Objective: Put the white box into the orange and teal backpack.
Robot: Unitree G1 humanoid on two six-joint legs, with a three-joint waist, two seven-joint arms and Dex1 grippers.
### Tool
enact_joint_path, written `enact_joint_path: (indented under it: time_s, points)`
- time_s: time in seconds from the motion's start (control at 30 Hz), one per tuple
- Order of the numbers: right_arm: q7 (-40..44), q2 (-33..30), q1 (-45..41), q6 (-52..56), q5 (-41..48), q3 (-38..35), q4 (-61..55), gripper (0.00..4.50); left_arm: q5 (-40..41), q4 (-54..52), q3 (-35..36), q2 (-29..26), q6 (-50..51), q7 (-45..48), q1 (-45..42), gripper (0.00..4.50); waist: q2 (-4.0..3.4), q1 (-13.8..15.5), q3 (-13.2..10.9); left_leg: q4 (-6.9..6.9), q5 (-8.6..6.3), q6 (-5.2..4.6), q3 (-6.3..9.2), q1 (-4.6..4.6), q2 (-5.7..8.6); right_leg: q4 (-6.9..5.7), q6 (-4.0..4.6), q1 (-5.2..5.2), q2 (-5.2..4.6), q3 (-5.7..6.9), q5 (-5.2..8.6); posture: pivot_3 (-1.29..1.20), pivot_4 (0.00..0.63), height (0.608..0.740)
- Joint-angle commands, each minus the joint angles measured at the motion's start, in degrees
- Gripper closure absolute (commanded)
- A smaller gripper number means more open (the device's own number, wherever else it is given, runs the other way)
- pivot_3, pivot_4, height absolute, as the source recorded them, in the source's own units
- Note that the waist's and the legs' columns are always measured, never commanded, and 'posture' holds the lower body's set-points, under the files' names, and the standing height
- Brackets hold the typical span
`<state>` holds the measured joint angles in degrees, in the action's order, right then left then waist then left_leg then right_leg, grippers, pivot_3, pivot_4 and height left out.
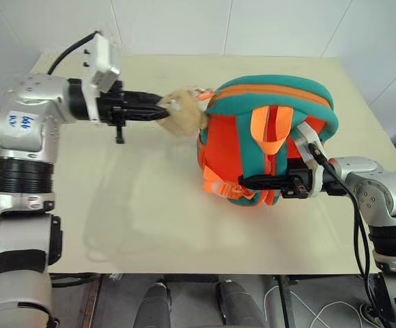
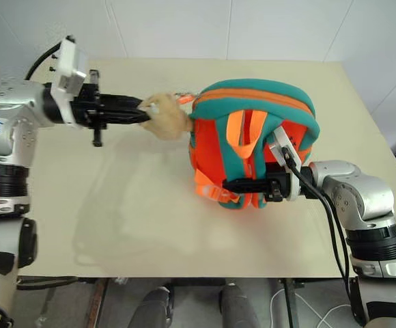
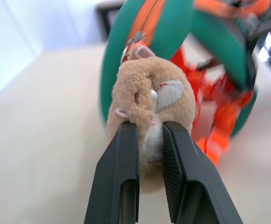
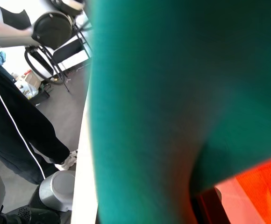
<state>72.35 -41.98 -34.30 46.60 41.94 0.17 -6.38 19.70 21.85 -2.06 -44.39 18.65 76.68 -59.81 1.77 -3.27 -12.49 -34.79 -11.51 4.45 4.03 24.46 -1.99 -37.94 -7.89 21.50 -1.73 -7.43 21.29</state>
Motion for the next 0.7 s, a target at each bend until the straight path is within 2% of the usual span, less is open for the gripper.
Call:
enact_joint_path:
  time_s: [0.03, 0.13, 0.27, 0.43, 0.53, 0.7]
  points:
    - [-0.81, -0.46, 0.82, 0.47, 1.49, -1.75, -2.63, 4.50, -4.80, 7.50, -1.95, -0.27, -5.19, 0.57, 0.95, 4.11, 0.00, 0.14, 0.00, -0.01, 0.00, 0.00, 0.00, 0.00, 0.00, 0.01, 0.00, 0.00, 0.00, 0.00, 0.00, 0.00, 0.150, 0.740]
    - [-1.34, -0.65, 1.63, 0.91, 2.07, -2.08, -3.63, 4.50, -9.80, 15.43, -5.42, 2.93, -12.95, -0.54, 1.88, 4.11, 0.00, 0.30, 0.00, -0.08, 0.00, 0.00, 0.00, 0.00, 0.01, -0.01, 0.00, -0.03, -0.01, 0.00, 0.00, 0.00, 0.150, 0.740]
    - [-2.54, -0.40, 2.19, 1.55, 2.71, -2.61, -4.52, 4.50, -11.78, 24.40, -6.57, 12.37, -18.24, -4.61, 1.57, 4.11, 0.01, 1.02, 0.00, -0.24, -0.01, -0.02, 0.02, 0.05, 0.02, -0.02, -0.04, -0.07, -0.01, 0.00, -0.03, 0.00, 0.150, 0.740]
    - [-4.55, 0.10, 4.02, 2.16, 4.17, -3.07, -6.48, 4.50, -13.25, 27.90, -6.81, 18.91, -22.85, -6.00, 3.84, 4.11, 0.00, 1.56, 0.01, -0.22, -0.02, -0.04, 0.02, 0.07, 0.02, -0.03, -0.07, -0.04, 0.00, 0.00, -0.05, 0.00, 0.150, 0.740]
    - [-5.69, 0.68, 4.89, 2.32, 4.60, -3.47, -7.08, 4.50, -13.76, 28.25, -6.26, 20.33, -23.35, -7.01, 4.88, 4.11, -0.02, 1.78, 0.02, -0.25, -0.02, -0.04, 0.02, 0.07, 0.03, -0.04, -0.07, -0.05, -0.01, 0.00, -0.04, 0.00, 0.150, 0.740]
    - [-8.12, 1.38, 6.47, -0.26, 1.73, -2.66, -7.77, 4.50, -12.92, 22.44, -5.34, 18.25, -21.20, -5.15, 8.89, 4.11, -0.01, 1.71, 0.03, -0.35, -0.02, -0.05, 0.08, 0.02, 0.10, -0.01, -0.20, -0.24, -0.03, -0.01, -0.12, 0.00, 0.150, 0.740]
